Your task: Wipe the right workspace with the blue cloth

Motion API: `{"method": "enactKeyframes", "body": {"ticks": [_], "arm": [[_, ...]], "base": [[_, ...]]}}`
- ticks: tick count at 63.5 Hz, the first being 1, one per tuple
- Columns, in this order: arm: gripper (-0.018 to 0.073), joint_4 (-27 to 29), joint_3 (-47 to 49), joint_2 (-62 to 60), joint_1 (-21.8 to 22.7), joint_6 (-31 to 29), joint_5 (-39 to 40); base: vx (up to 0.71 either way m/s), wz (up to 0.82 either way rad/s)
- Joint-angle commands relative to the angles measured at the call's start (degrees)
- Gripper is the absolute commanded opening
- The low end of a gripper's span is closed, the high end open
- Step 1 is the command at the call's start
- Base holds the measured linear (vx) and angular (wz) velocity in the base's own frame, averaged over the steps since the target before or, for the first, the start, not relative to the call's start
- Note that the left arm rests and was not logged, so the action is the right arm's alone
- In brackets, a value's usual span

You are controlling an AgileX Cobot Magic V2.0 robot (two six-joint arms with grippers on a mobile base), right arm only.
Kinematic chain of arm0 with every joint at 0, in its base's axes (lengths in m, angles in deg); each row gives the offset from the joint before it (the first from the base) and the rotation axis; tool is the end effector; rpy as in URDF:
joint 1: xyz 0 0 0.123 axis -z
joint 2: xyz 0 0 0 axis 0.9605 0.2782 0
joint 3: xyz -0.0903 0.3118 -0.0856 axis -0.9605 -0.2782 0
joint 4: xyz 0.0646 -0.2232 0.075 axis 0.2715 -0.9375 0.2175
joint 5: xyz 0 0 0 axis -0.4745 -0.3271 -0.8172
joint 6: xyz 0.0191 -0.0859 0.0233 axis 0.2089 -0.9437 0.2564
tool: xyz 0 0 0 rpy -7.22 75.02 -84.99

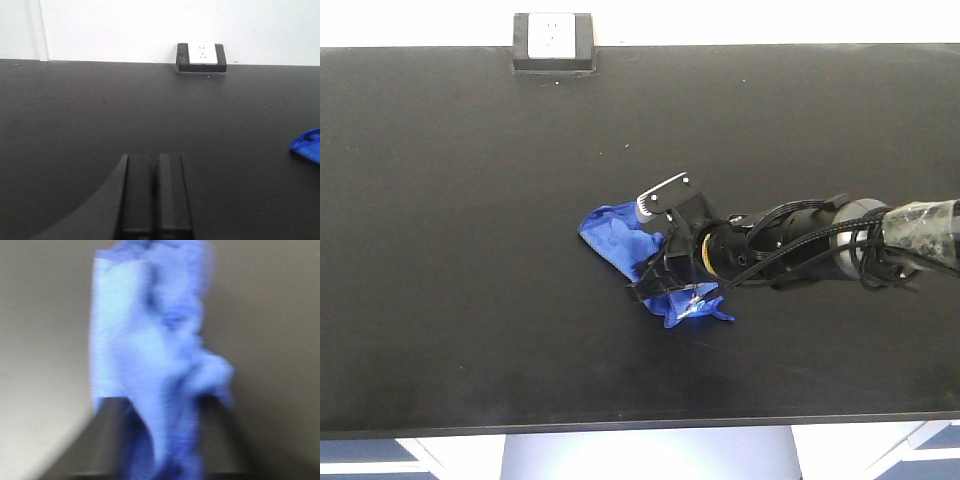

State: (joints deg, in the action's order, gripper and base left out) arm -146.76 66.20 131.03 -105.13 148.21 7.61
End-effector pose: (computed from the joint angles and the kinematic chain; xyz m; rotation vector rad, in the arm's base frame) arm 0.3064 0.2079 0.1752 -0.7925 2.3900 0.4744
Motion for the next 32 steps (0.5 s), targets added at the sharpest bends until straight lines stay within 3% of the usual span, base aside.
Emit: {"method": "enactKeyframes", "body": {"ticks": [1, 9, 22, 32], "arm": [[0.058, 0.77, -0.48, -3.03, -0.22, 2.85, 0.7], [0.0627, -0.31, -0.48, -8.27, -0.22, 3.17, 0.7], [0.0594, -4.86, -1.17, -19.19, -0.22, 3.44, -1.92], [0.0571, -5.32, -5.15, -30.65, -0.22, 5.93, -2.18]], "base": [[0.0, 0.0], [0.0, 0.0], [0.0, 0.0], [0.0, 0.0]]}}
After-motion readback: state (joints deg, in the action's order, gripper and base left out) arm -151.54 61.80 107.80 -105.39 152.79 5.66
